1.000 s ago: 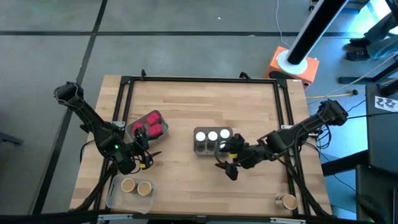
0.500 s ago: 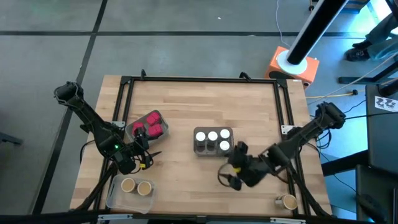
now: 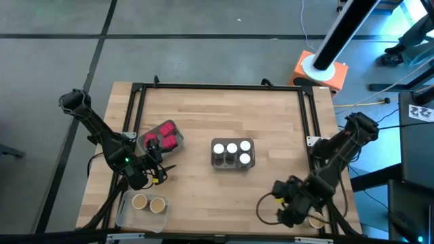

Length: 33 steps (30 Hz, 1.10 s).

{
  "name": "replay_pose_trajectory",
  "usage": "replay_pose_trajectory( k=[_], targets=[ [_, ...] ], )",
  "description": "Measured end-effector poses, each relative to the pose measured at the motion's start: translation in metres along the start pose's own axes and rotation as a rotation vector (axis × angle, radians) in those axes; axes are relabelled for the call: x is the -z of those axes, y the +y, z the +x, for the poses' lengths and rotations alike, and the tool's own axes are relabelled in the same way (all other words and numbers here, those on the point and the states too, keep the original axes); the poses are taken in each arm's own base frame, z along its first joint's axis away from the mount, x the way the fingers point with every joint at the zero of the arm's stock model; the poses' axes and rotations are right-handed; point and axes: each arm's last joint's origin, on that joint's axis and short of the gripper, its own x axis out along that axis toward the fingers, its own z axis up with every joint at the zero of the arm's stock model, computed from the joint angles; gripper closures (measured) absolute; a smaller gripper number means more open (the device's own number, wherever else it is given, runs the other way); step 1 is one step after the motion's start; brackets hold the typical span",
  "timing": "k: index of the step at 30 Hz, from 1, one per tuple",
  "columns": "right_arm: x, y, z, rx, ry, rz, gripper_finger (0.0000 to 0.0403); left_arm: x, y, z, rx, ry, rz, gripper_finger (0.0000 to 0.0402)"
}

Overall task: Sort spices by type
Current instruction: Put the gold seasoning bottle into the transparent bin

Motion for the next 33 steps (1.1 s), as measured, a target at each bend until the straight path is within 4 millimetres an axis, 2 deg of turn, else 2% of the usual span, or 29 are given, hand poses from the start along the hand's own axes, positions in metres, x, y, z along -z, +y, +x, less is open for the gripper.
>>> replay_pose_trajectory(
  k=[5,10,14,22,33],
  targets=[
    [0.035,-0.010,-0.004,0.158,0.147,0.087,0.0017,0.000,0.000,0.000,0.000,0.000,0.051,0.0100],
    [0.069,-0.008,-0.009,0.196,0.212,0.157,0.0017,0.001,0.000,0.000,0.017,0.017,0.061,0.0100],
    [0.087,-0.008,-0.012,0.206,0.227,0.175,0.0017,0.001,-0.001,0.000,0.018,0.018,0.060,0.0100],
    [0.106,-0.009,-0.012,0.257,0.272,0.195,0.0017,0.001,0.000,0.000,0.018,0.018,0.056,0.0100],
    [0.111,-0.003,0.002,0.269,0.344,0.200,0.0017,0.000,0.000,0.000,0.017,0.019,0.060,0.0100]
  ],
)
